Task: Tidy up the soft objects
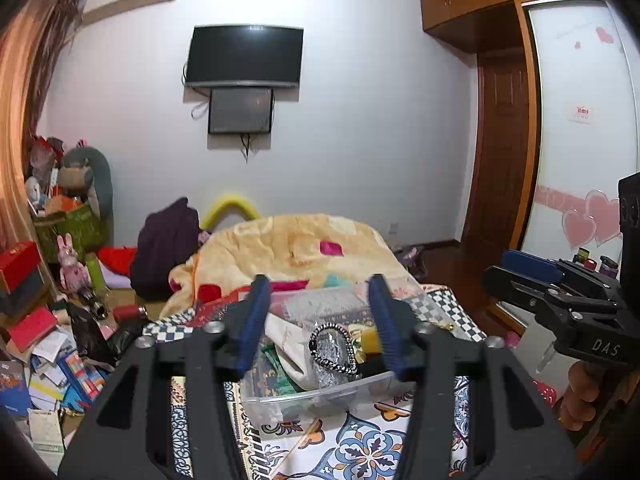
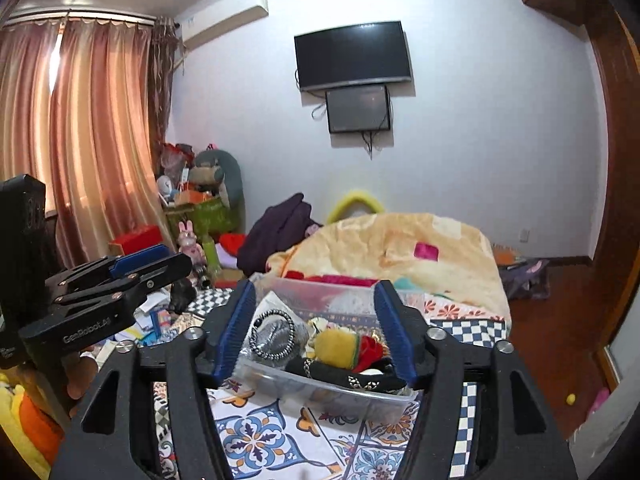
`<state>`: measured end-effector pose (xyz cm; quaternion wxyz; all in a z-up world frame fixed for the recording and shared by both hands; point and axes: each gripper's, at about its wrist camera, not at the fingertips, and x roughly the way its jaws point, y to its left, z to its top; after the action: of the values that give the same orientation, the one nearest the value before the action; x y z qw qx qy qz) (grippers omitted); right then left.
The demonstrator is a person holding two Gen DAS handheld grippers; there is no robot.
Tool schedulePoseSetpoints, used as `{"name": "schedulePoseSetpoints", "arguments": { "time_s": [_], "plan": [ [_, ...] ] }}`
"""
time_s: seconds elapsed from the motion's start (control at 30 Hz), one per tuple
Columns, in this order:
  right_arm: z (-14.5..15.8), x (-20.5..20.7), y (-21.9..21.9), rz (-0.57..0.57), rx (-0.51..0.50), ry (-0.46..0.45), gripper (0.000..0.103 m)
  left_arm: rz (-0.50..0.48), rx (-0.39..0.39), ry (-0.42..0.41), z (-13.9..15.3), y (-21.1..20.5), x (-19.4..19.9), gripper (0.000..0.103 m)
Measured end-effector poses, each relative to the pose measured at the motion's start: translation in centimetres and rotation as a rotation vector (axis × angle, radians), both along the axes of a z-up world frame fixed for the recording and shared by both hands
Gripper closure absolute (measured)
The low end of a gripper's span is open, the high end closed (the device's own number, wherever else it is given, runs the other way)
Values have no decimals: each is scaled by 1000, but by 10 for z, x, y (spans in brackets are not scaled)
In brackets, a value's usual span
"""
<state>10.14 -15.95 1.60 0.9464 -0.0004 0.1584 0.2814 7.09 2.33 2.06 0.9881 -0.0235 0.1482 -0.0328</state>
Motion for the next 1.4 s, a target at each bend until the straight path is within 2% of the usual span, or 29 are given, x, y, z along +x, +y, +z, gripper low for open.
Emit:
{"name": "schedulePoseSetpoints", "arguments": {
  "time_s": [0.07, 0.2, 0.23, 0.27, 0.37, 0.57, 0.73, 1.4],
  "plan": [
    [2, -3, -1, -6, 6, -17, 34, 13, 15, -22, 3, -3, -6, 37],
    [1, -5, -3, -23, 18, -37, 27, 13, 17, -51, 6, -4, -15, 21],
    [0, -5, -4, -25, 23, -38, 21, 15, 20, -57, 7, -5, -16, 16],
    [0, -6, -4, -29, 29, -40, 19, 16, 23, -59, 7, -5, -17, 11],
    [-1, -5, -6, -40, 34, -43, 19, 14, 21, -64, 7, -5, -20, 4],
    [-3, -7, -9, -51, 40, -36, 18, 25, 4, -63, 9, -4, -22, 2],
    [-2, -13, -11, -55, 49, -61, 9, 26, 5, -69, 9, -3, -23, 2],
    [-2, -13, -14, -61, 55, -67, 8, 6, 27, -68, 9, -13, -28, 1]
  ]
}}
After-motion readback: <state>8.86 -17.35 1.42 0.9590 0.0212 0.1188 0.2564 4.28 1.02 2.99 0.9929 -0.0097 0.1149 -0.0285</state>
